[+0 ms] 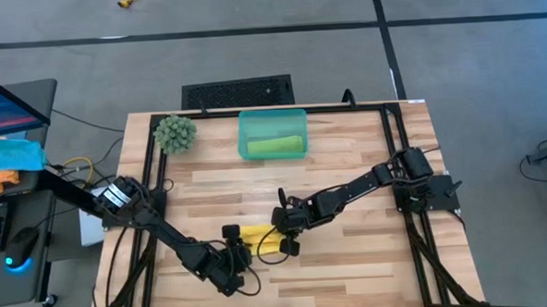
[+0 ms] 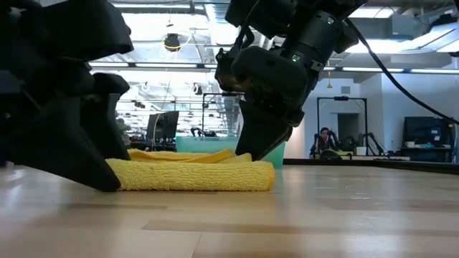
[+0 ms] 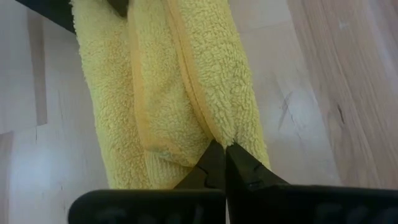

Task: Roll microfiber towels into tight, uniform cylinder then place into a basket
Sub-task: Roll the yellow microfiber cloth

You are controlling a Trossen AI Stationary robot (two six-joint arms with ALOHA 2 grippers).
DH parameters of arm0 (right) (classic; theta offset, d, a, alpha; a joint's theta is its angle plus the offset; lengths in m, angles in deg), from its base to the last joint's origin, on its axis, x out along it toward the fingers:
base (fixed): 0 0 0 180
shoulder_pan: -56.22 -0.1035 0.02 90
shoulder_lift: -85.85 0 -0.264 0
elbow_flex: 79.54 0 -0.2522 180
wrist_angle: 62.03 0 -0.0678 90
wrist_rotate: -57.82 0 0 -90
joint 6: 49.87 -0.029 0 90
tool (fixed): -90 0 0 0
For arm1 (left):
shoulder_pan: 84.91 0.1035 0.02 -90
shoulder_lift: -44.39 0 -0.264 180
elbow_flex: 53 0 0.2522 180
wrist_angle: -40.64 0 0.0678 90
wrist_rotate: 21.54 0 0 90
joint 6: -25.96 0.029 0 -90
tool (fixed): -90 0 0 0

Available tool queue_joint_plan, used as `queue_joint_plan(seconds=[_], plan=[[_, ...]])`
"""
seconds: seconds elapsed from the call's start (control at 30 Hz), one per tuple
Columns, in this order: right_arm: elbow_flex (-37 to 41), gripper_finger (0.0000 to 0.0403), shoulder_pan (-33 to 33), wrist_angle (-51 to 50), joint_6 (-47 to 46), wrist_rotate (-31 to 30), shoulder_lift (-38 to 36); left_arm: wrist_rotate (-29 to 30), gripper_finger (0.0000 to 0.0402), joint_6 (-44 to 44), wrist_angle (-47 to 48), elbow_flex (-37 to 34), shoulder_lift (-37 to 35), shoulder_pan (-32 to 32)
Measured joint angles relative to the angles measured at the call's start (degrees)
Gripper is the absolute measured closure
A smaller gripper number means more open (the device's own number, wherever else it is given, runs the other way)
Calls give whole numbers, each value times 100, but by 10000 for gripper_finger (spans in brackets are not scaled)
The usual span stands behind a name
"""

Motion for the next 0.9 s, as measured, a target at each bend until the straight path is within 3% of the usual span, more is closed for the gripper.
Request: queue_joint_plan(seconds=[0.1, 0.33, 0.6, 0.9], plan=[[0, 395, 0, 2, 0, 2, 0, -69, 274, -216, -12, -19, -9, 43], [2, 395, -95, 4, 183, -136, 0, 105, 390, -524, -97, -44, 18, 61], [4, 395, -307, -1, 605, -710, 9, 59, 396, -1279, -109, -44, -71, 59], [9, 397, -590, 0, 1065, -1250, 11, 119, 398, -1916, 457, -38, -754, 254]])
